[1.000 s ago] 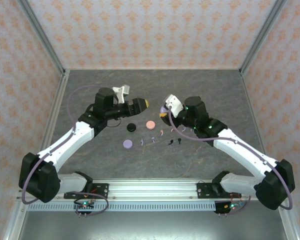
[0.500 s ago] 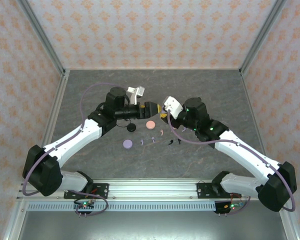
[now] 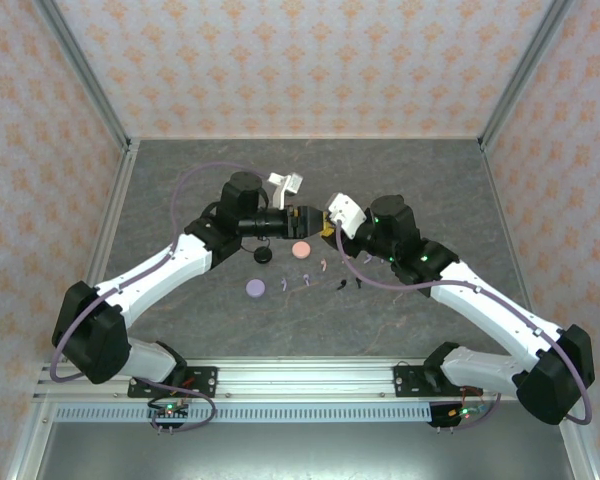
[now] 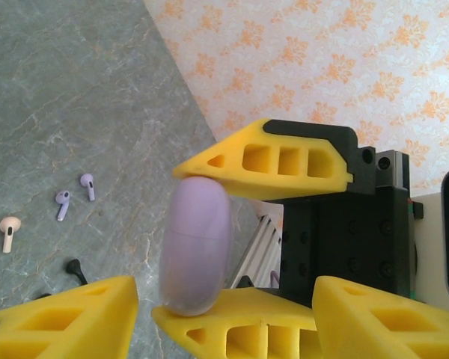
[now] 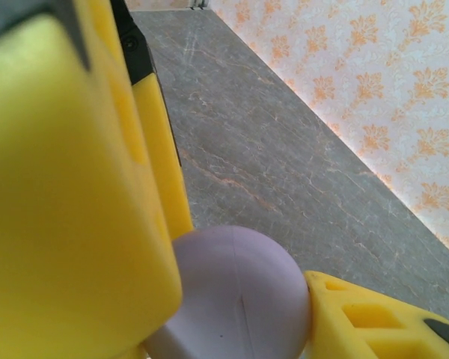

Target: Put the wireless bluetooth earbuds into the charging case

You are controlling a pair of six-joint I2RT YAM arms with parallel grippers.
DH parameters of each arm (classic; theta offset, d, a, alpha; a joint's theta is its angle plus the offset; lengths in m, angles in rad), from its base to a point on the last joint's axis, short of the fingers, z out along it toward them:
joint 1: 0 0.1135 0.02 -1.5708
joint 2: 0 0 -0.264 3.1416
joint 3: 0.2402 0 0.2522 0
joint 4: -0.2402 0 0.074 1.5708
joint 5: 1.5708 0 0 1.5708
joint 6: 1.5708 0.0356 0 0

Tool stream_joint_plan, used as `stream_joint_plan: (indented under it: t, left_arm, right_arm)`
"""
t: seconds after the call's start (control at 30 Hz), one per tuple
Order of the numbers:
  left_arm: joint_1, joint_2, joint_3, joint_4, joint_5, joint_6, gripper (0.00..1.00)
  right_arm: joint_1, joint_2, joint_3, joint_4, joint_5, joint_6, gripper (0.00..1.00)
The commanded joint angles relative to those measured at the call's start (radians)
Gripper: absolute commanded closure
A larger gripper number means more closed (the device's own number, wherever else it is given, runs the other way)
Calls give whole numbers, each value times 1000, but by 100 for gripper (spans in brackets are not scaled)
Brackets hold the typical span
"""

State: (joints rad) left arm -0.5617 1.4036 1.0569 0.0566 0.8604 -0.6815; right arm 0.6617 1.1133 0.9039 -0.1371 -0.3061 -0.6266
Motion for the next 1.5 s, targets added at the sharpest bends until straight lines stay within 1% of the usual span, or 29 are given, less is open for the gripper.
stream_joint_plan:
  t: [0.0,0.5,0.77,1.0,1.1,1.27,1.47]
  left_arm:
    - [-12,15,40,13,44,28,40]
    - [-26,46,49,15,80,48,54]
    - [-29,63,58,11,85,53,54]
    - [-29,74,63,-12,82,69,53]
    - [-29,74,66,-21,87,75,61]
    - [-29,62,65,-35,84,89,64]
    - [-29,39,53,-43,50,114,78]
  right_arm:
    - [7,-20,3,19,-22,0,52]
    - [7,-10,9,21,-61,8,52]
    - [7,-6,17,5,-88,4,52]
    - [7,-1,26,-13,-101,-7,52]
    - [7,5,29,-19,-99,-9,52]
    - [8,16,38,-25,-98,-4,52]
    - [7,28,58,-68,-100,10,49]
